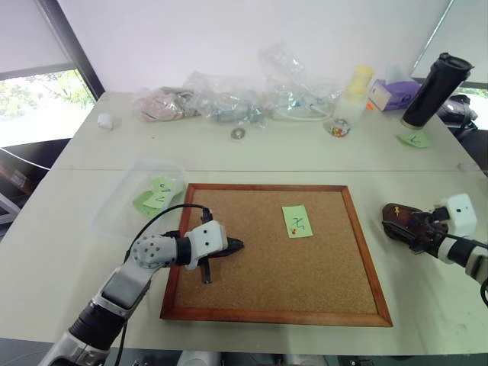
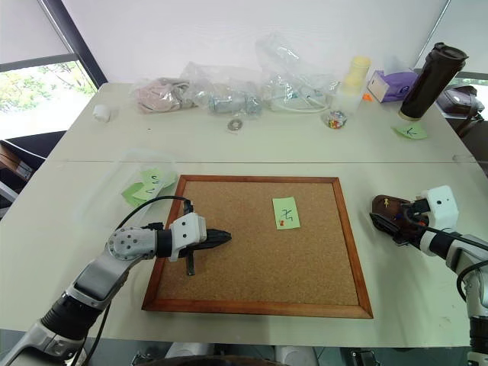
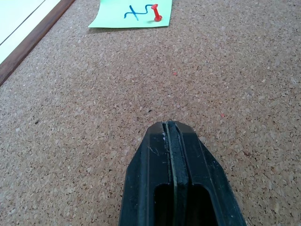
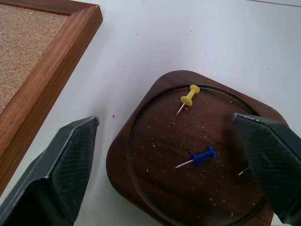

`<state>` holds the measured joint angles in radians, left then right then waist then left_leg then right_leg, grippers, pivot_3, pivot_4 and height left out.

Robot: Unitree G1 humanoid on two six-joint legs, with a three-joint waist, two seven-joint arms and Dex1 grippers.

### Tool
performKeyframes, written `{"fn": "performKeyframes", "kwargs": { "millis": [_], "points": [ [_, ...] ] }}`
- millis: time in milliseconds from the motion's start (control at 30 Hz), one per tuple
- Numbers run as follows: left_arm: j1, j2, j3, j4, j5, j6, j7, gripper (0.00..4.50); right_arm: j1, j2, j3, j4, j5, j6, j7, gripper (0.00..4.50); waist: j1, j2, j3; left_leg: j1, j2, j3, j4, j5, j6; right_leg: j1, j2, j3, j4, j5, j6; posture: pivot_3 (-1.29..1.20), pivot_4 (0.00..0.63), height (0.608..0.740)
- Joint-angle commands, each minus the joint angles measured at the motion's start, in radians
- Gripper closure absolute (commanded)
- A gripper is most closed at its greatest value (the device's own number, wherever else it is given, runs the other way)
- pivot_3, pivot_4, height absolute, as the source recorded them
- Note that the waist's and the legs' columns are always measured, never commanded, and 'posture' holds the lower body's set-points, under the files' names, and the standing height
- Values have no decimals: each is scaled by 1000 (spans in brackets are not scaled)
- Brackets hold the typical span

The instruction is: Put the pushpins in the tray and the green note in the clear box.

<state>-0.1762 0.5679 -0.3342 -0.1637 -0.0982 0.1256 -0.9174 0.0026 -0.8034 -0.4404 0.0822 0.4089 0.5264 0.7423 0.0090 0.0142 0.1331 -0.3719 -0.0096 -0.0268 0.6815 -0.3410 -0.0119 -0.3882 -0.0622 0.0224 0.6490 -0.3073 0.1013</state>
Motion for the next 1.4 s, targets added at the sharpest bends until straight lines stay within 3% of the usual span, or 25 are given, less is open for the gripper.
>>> {"fn": "performKeyframes", "kwargs": {
  "millis": [33,300,467,833,1167,1267,1400],
  "points": [
    [34,8,-44,47,37,25,-17,4500,-15,2,-57,-78,62,38,-3,70,0,0,0,0,0,0,0,0,0,0,0,0,0,0,0,0,150,740],
    [31,11,-40,49,34,28,-22,4500,-34,-6,34,-392,225,216,51,70,0,1,-1,0,0,0,0,0,0,0,0,0,0,0,0,0,150,740],
    [30,13,-39,44,34,33,-20,4500,-39,28,215,-522,207,217,55,70,0,0,-1,0,0,-1,0,0,0,0,0,0,0,0,0,0,150,740],
    [37,14,-32,38,33,41,-14,4500,-97,119,490,-434,24,47,67,70,-2,0,-1,0,0,-1,0,0,0,-1,0,-1,0,0,0,0,150,740],
    [45,16,-29,32,34,41,-9,4500,-119,150,537,-338,-51,-27,76,70,-3,-1,-1,0,0,-1,0,0,0,0,0,-1,0,0,0,0,150,740],
    [47,15,-30,36,34,38,-8,4500,-113,150,532,-337,-53,-30,82,987,-3,-2,-1,0,0,-1,0,0,0,0,0,-1,0,0,0,0,150,740],
    [42,13,-32,44,36,32,-9,4500,-108,152,530,-336,-58,-32,83,2934,-3,-2,-1,0,0,-1,0,0,0,0,0,-1,0,0,0,0,150,740]
  ]
}}
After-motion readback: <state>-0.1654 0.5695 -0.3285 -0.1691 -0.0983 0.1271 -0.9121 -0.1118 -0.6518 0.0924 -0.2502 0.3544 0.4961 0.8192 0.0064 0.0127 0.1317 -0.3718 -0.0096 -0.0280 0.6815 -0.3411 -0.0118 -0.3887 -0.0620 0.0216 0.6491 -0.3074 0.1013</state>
